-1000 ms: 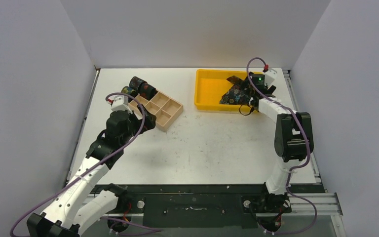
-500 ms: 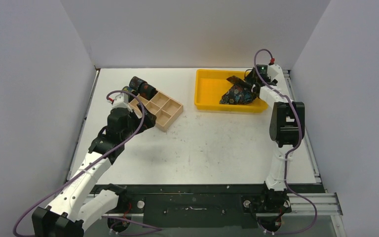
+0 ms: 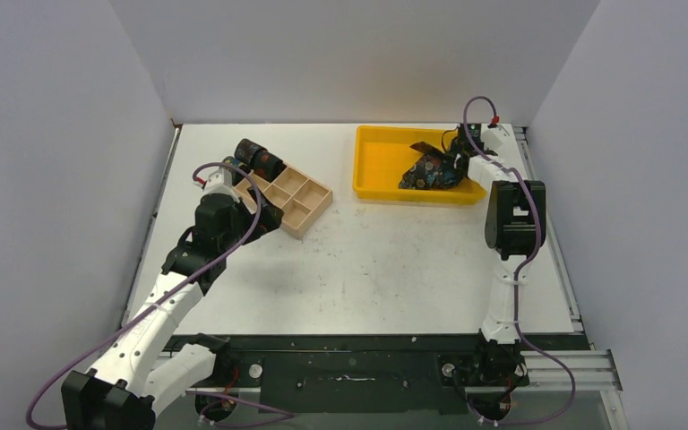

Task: Roll the ties
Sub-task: Pick up the tie from the bin, then place the tie at the center of the board.

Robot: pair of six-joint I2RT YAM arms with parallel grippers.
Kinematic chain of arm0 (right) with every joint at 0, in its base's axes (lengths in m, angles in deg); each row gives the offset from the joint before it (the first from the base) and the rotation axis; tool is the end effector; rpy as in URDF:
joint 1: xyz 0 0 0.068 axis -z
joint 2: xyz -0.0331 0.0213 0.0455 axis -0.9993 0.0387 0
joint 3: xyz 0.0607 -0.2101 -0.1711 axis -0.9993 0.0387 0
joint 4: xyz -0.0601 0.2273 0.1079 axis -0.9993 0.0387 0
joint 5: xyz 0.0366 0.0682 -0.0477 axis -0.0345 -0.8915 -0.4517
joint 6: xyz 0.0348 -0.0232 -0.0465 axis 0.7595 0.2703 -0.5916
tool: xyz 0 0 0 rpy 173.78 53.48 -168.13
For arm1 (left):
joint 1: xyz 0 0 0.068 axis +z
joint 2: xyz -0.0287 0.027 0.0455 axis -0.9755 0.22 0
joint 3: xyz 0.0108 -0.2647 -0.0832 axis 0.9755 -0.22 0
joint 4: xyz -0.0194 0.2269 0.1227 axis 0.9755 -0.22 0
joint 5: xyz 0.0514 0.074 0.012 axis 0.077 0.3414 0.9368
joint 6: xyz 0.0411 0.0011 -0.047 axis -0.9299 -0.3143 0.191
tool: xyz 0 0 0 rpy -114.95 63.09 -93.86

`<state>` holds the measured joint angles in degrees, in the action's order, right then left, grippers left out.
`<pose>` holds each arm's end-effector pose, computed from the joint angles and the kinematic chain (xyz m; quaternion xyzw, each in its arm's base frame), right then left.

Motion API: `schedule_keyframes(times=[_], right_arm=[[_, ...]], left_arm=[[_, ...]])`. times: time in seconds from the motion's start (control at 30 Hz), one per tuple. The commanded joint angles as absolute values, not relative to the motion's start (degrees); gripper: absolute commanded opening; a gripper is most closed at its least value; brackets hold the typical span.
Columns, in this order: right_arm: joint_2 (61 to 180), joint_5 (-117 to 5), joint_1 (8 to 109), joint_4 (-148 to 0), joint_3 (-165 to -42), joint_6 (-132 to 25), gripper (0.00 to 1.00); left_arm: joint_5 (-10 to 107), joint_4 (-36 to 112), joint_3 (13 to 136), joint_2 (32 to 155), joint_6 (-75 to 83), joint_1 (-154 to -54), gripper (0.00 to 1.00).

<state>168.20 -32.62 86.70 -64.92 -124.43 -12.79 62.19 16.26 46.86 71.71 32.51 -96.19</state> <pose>0.5144 -0.0033 0.1657 0.4097 0.8087 0.0518 0.4189 0.2052 -0.0655 0.2914 -0.1793 0.8425 -0.2139 0.4608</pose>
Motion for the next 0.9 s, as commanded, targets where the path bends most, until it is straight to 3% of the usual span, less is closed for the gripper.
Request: schedule_keyframes(times=[0.0,0.07,0.1,0.23,0.53,0.63,0.87], right_arm=[[169.7,-33.5,87.6,-64.5,-126.5,-10.8,0.29],[167.8,-34.0,87.5,-66.5,-125.5,-12.1,0.11],[166.8,-34.7,87.6,-67.3,-125.2,-12.5,0.06],[162.8,-37.0,87.7,-68.0,-127.0,-15.2,0.05],[142.2,-41.3,84.3,-74.1,-124.9,-22.8,0.05],[133.0,-44.8,80.9,-77.5,-117.7,-26.2,0.05],[108.1,-67.0,70.7,-81.8,-91.8,-30.6,0.05]], left_arm=[[61.6,18.7,47.1,71.4,32.6,-95.8,0.97],[61.9,18.6,47.1,71.2,32.6,-95.8,0.97],[61.9,18.6,47.2,71.2,32.6,-95.8,0.97],[61.5,18.6,47.2,70.7,32.8,-95.7,0.97],[59.5,20.4,46.4,66.9,34.2,-92.8,0.97],[58.3,21.8,46.0,65.7,34.9,-91.2,0.97],[54.1,23.4,46.5,65.0,33.0,-91.3,0.97]])
